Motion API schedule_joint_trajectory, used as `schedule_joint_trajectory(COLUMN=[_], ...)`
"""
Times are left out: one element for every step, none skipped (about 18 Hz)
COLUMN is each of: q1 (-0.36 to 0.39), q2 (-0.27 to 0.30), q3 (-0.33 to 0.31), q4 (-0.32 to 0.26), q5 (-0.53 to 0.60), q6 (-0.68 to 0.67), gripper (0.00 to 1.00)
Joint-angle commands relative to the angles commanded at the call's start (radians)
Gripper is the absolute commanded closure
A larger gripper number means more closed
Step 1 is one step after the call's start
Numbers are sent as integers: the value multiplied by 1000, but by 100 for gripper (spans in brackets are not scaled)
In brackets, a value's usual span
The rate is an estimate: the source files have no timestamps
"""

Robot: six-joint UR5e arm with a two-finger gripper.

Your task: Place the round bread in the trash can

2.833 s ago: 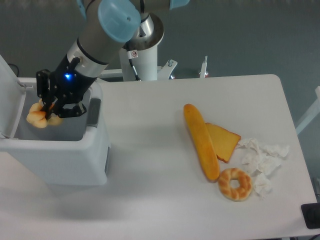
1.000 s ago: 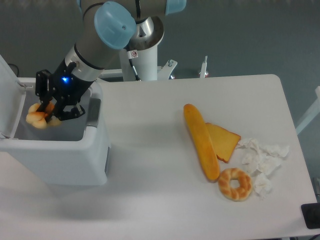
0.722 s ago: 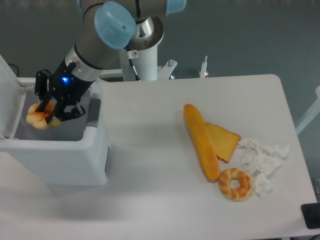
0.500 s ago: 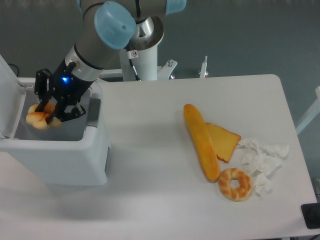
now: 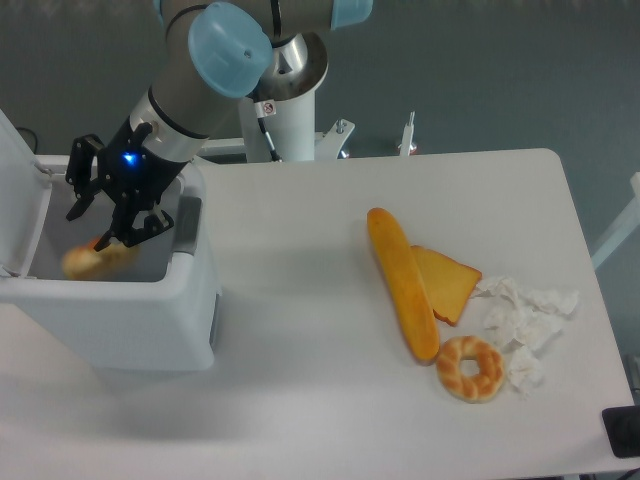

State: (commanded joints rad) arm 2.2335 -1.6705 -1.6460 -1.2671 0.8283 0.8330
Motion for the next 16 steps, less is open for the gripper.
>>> schedule_joint_trajectory(q1=[2, 3, 3, 5, 5, 5, 6, 6, 8, 11, 15, 23, 32, 43, 58, 70], q2=[0, 0, 0, 0, 0, 0, 2, 2, 2, 2, 2, 2, 3, 3, 6, 11], q3=[0, 2, 2, 0, 0, 2, 2, 2, 2, 2, 8, 14, 20, 23, 26, 28], q4=[2, 0, 0, 0, 0, 0, 0, 0, 2, 2, 2, 3, 5, 15, 26, 43], q5=[0, 0, 0, 0, 0, 0, 0, 0, 0, 0, 0, 0, 0, 0, 0, 0], q6=[2, 8, 9, 9, 8, 9, 9, 9, 9, 11, 15, 20, 20, 21, 21, 21], gripper=[41, 39, 39, 39, 39, 39, 39, 39, 39, 37, 32, 28, 28, 25, 19, 13])
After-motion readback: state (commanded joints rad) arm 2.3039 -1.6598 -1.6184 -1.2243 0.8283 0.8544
